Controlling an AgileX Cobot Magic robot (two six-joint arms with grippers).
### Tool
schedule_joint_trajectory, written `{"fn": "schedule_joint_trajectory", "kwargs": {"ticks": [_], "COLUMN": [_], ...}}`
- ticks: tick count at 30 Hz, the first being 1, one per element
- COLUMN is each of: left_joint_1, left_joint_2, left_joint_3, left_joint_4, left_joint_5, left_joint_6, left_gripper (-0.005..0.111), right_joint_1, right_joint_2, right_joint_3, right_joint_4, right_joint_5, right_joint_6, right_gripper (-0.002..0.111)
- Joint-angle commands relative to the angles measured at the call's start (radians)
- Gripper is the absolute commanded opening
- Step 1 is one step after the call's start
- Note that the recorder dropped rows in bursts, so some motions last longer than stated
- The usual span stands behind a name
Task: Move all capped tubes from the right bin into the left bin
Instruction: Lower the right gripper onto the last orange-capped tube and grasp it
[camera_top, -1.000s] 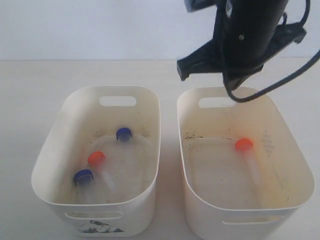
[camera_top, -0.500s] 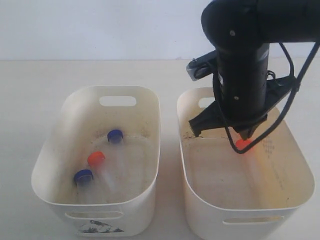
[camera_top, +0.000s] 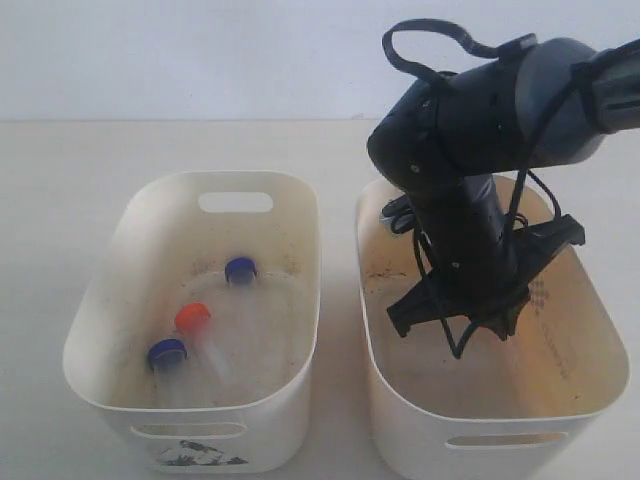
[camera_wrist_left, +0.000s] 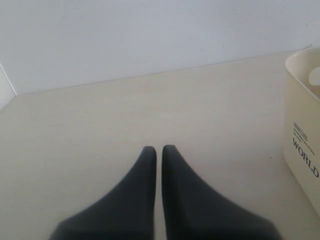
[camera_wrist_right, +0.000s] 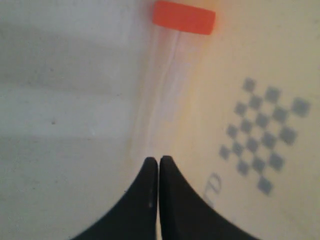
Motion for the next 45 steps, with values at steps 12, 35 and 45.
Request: {"fn": "schedule_joint_trajectory", "kwargs": {"ticks": [12, 35, 45], "left_joint_1": [0.001, 0.001, 0.001], "left_joint_2": [-0.001, -0.001, -0.001], "left_joint_3": [-0.004, -0.004, -0.004], "left_joint_4": [-0.001, -0.001, -0.001], "left_joint_5": [-0.009, -0.009, -0.009], "left_joint_6": [-0.012, -0.012, -0.012], "left_gripper": [0.004, 0.004, 0.004], "right_joint_1": [-0.003, -0.003, -0.003], "right_joint_2": [0.012, 0.183, 0.220], "right_joint_3": [0.004, 0.004, 0.004], "right_joint_4": [0.018, -0.010, 0.003], "right_joint_5": [-0.121, -0.175, -0.195], "right_joint_6": [-0.025, 0.020, 0.038], "right_gripper": [0.036, 0.078, 0.065]}}
